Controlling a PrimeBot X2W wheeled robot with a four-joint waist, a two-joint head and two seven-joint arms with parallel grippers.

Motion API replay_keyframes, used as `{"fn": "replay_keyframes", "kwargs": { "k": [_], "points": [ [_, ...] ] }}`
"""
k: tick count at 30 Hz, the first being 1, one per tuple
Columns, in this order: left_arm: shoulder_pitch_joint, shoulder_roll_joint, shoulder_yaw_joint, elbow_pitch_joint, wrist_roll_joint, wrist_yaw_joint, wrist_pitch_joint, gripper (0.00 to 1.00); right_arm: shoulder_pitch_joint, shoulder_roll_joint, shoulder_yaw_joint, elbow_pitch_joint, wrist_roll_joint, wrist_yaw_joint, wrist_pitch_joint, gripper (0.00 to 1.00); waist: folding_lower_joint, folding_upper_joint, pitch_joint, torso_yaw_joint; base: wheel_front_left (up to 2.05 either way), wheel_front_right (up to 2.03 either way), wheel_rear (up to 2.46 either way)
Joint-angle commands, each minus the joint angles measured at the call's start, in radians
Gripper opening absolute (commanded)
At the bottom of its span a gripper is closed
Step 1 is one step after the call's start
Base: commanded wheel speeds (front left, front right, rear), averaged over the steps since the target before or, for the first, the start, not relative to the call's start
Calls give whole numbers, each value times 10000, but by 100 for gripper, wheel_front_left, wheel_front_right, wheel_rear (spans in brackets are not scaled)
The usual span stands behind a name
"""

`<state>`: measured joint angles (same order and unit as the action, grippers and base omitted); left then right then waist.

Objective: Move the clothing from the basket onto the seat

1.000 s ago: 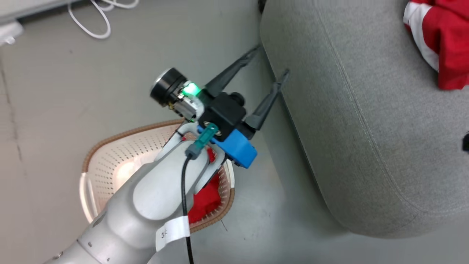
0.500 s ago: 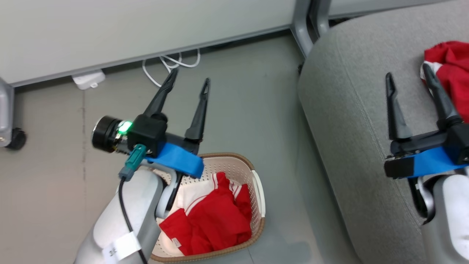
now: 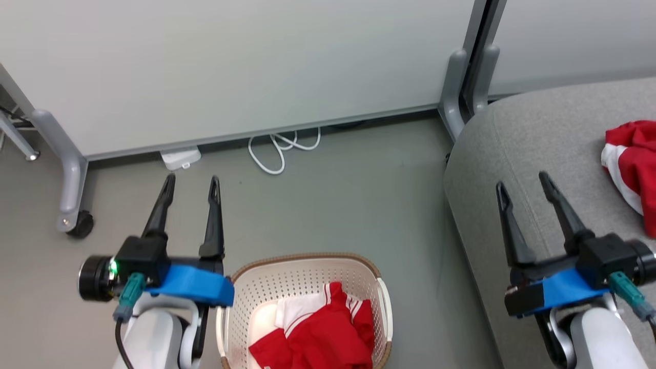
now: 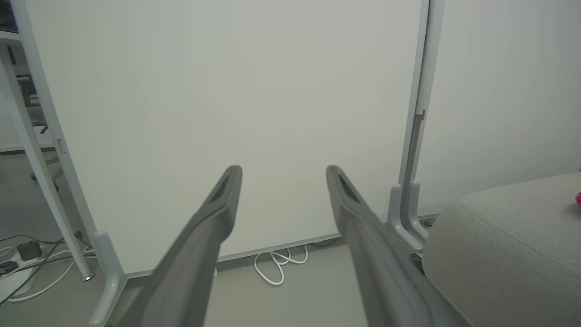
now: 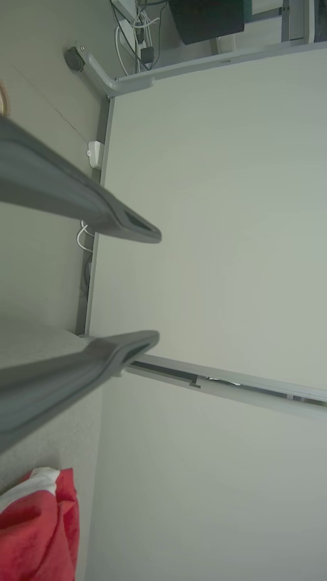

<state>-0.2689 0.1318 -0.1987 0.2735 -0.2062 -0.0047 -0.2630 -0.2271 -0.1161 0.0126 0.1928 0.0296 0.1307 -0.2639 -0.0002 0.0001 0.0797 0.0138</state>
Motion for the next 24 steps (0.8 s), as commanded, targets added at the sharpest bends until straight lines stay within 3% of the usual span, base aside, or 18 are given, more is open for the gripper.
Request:
{"fn": "replay_keyframes", "kwargs": {
  "k": [1,13,24],
  "points": [
    [277,-33,138,-69,106,-94,-26,100,283,58,-65,46,57,1,-9,100,2,-1,-256,23,0,0,0],
    [1638,-497,904,-272,740,-740,-26,100,1651,372,-444,262,187,1,-9,100,2,-1,-728,-56,0,0,0],
    [2083,-723,1249,-248,932,-951,-26,100,2203,597,-516,376,274,1,-9,100,2,-1,-851,-137,0,0,0]
  ]
}}
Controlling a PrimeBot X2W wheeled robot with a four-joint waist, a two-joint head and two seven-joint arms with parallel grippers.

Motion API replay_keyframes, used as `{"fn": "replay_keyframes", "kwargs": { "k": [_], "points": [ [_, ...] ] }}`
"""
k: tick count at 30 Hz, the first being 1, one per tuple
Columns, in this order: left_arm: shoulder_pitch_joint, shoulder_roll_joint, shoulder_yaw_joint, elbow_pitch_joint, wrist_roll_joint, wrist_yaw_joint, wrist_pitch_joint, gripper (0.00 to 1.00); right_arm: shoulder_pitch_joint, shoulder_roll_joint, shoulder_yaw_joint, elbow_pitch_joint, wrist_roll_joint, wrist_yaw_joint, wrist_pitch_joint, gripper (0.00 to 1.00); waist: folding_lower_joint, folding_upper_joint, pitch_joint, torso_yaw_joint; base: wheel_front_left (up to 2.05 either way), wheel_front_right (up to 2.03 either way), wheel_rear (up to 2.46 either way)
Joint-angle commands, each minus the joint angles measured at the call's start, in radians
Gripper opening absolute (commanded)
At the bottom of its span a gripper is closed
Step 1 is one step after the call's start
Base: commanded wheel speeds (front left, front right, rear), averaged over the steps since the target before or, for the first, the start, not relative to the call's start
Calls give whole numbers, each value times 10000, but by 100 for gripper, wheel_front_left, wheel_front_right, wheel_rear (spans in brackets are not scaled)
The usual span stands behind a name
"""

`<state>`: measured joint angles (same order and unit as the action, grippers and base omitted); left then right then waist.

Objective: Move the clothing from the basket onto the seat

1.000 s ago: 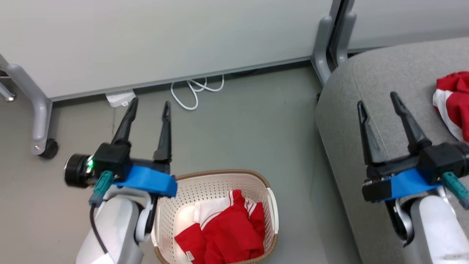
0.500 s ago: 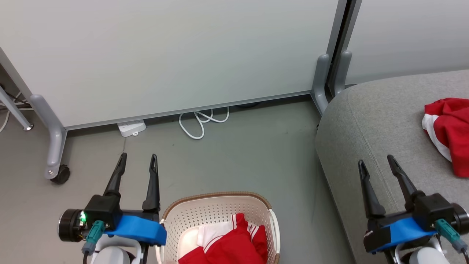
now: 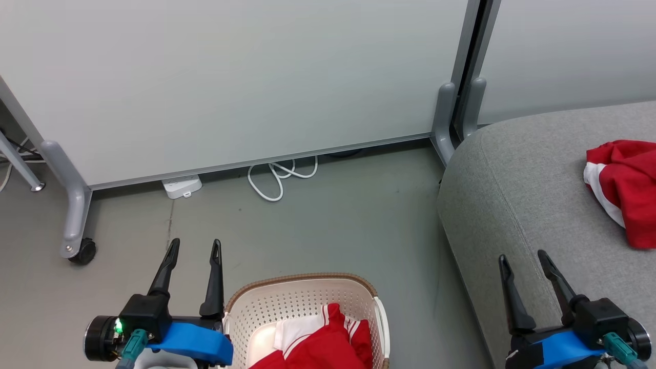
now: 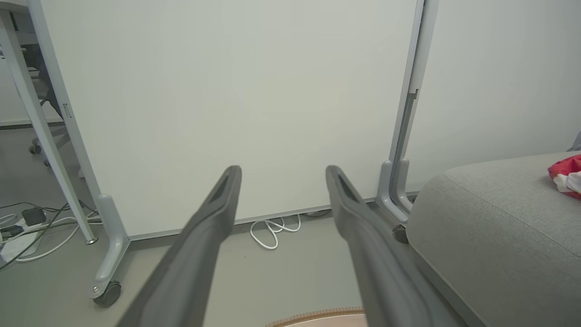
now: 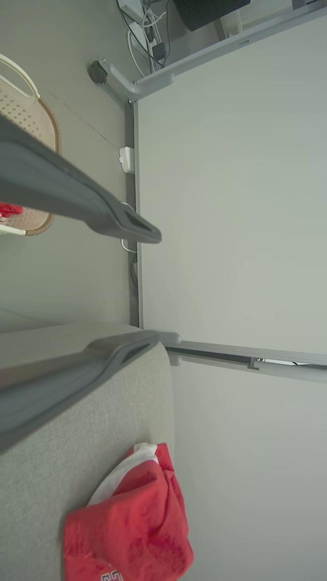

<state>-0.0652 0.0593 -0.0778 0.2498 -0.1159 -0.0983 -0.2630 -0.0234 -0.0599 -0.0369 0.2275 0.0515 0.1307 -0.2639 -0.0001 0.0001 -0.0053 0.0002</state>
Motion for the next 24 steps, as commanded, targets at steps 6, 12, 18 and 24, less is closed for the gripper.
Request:
{"fn": "replay_keyframes", "kwargs": {
  "k": [6,12,18,24],
  "points": [
    [101,-59,131,43,92,-88,-26,100,182,69,-95,78,61,1,-9,100,1,-1,9,16,0,0,0],
    [60,-77,157,91,127,-143,-26,100,148,87,-65,83,-6,1,-8,100,1,-1,33,40,0,0,0],
    [-31,-89,86,137,177,-176,-26,100,82,94,-13,129,19,1,-8,100,1,-1,83,46,0,0,0],
    [-525,-94,-436,300,280,-269,-26,100,-152,96,82,149,18,1,-8,100,1,-1,285,-51,0,0,0]
  ]
}}
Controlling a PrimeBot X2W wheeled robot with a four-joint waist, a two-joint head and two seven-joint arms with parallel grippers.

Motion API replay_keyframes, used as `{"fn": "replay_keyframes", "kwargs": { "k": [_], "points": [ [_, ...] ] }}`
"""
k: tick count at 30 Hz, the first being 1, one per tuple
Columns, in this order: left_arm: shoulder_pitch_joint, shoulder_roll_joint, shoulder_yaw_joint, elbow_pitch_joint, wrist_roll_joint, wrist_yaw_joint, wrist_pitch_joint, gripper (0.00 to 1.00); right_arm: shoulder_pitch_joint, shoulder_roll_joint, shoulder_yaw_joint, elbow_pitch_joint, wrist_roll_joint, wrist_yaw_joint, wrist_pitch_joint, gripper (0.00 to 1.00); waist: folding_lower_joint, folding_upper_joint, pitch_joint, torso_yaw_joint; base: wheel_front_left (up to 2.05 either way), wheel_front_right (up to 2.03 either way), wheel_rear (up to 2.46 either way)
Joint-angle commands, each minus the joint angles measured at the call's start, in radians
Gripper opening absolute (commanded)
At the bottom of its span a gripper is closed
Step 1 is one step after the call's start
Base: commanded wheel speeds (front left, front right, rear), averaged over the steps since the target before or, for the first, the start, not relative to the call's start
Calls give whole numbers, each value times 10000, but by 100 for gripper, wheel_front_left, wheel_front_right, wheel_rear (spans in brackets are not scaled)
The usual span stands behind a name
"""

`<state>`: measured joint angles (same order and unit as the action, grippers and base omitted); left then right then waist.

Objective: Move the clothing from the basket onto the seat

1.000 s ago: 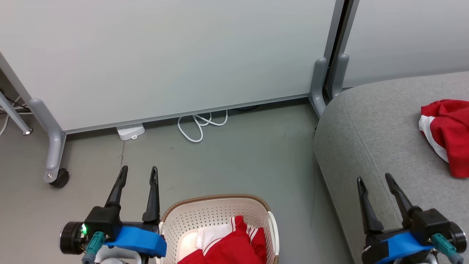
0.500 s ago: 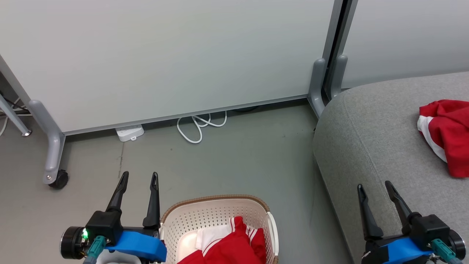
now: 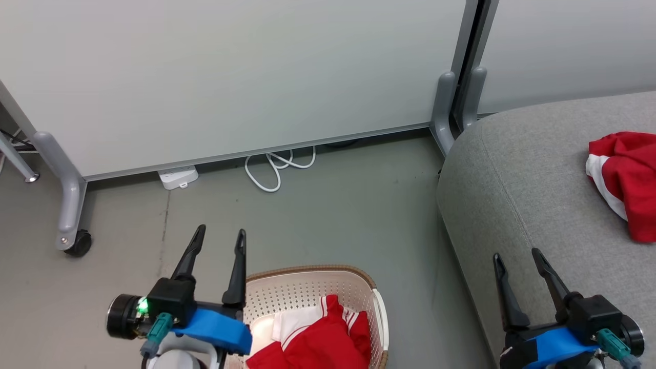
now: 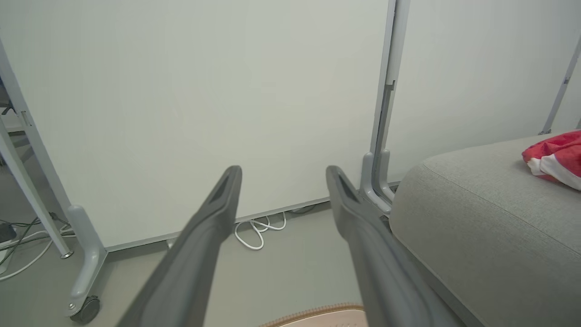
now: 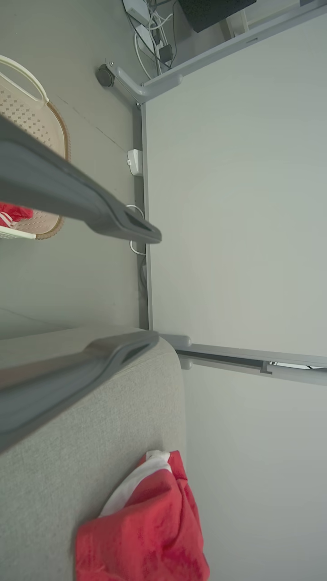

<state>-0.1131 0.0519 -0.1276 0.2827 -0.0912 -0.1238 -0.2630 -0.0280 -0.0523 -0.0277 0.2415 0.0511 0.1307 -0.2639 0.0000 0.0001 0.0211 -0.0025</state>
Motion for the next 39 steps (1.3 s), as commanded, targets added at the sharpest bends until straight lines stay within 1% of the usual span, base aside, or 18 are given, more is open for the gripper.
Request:
{"fn": "replay_keyframes", "kwargs": {
  "k": [1,6,11,17,27,33,39],
  "points": [
    [-211,-18,-73,43,61,-37,-26,100,-163,19,16,-3,14,1,-8,100,0,-1,112,-60,0,0,0],
    [-1134,232,-820,549,138,-89,-27,100,-614,16,186,-153,-16,1,-8,100,0,-1,802,-325,0,0,0],
    [-2273,740,-1838,1283,-131,-70,-27,100,-1287,16,418,-292,-82,1,-8,100,0,-1,1795,-703,0,0,0],
    [-3600,1402,-3159,2545,-449,-71,-27,100,-2214,14,605,-473,-131,1,-8,100,0,-1,3067,-1127,0,0,0],
    [-5614,2296,-5808,4581,-1223,-71,-27,100,-3511,15,779,-799,-210,1,-8,100,0,-1,5025,-1643,0,0,0],
    [-6660,2623,-7403,5594,-1728,-71,-27,100,-4092,19,867,-1031,-257,1,-8,100,0,-1,6035,-1861,0,0,0],
    [-7624,2797,-9076,6648,-2251,-72,-27,100,-4563,22,904,-1258,-275,1,-8,100,0,-1,6984,-1977,0,0,0]
  ]
}}
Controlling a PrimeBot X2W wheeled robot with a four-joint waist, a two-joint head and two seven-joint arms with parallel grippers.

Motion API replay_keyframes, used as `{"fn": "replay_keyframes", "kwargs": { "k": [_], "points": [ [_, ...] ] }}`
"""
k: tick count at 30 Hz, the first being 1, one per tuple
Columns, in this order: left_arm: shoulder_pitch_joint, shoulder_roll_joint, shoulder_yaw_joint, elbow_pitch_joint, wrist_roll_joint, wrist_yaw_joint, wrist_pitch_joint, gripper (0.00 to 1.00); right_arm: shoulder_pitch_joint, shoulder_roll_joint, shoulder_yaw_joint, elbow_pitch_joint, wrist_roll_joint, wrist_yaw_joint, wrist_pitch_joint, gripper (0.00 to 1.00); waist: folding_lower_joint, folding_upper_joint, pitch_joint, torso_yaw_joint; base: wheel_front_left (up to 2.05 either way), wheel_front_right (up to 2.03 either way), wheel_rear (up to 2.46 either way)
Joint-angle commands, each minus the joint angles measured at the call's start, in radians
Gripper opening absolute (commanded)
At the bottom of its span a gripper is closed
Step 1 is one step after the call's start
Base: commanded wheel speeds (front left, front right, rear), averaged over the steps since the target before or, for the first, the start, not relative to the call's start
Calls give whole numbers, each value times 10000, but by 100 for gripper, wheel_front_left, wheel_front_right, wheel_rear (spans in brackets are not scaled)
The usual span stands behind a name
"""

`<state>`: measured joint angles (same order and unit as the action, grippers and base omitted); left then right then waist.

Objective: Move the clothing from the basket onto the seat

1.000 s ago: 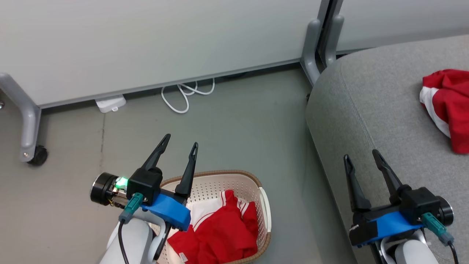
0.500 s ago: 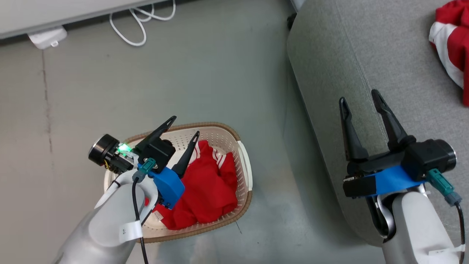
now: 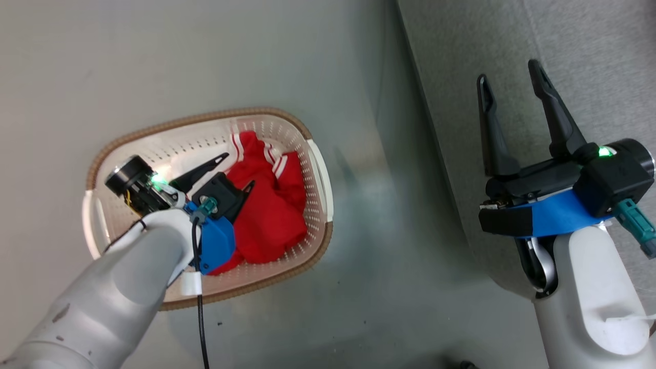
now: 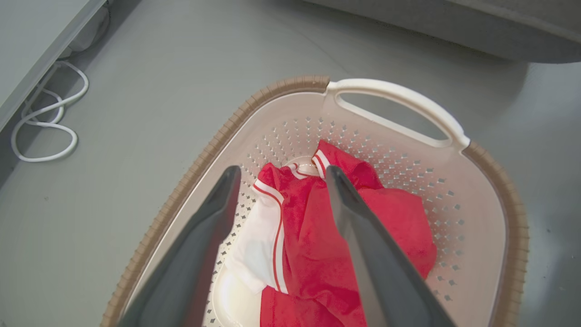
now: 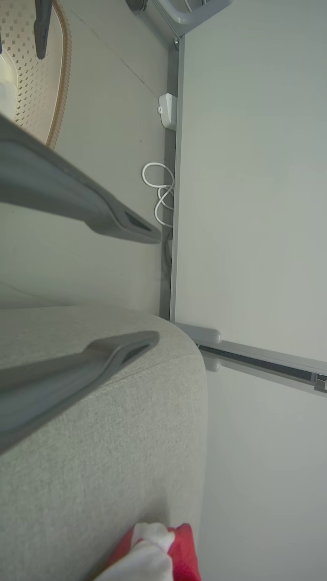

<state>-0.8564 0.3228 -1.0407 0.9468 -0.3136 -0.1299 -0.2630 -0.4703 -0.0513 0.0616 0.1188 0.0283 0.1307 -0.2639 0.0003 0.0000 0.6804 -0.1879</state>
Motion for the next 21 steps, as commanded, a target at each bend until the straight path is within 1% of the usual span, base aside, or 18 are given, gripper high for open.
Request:
{"fn": "replay_keyframes", "kwargs": {
  "k": [1,5,9,13,21],
  "points": [
    [-331,105,-204,126,-92,-10,-27,100,-210,13,17,-71,-57,1,-8,100,-3,0,536,-128,0,0,0],
    [-818,164,-1144,632,-508,-11,-22,100,-461,14,64,-264,-135,1,-8,100,-3,0,1168,-129,0,0,0],
    [-1301,265,-1822,1167,-952,-9,90,100,-697,12,169,-533,-212,1,-8,100,-3,0,1757,-194,0,0,0],
    [-1676,386,-2172,1503,-1176,-9,206,100,-897,13,222,-837,-263,1,-8,100,-3,0,2301,-291,0,0,0],
    [-2328,386,-2383,1966,-1096,-9,644,100,-1038,4,286,-1318,-332,1,-8,100,-3,0,3251,-352,0,0,0]
  ]
}}
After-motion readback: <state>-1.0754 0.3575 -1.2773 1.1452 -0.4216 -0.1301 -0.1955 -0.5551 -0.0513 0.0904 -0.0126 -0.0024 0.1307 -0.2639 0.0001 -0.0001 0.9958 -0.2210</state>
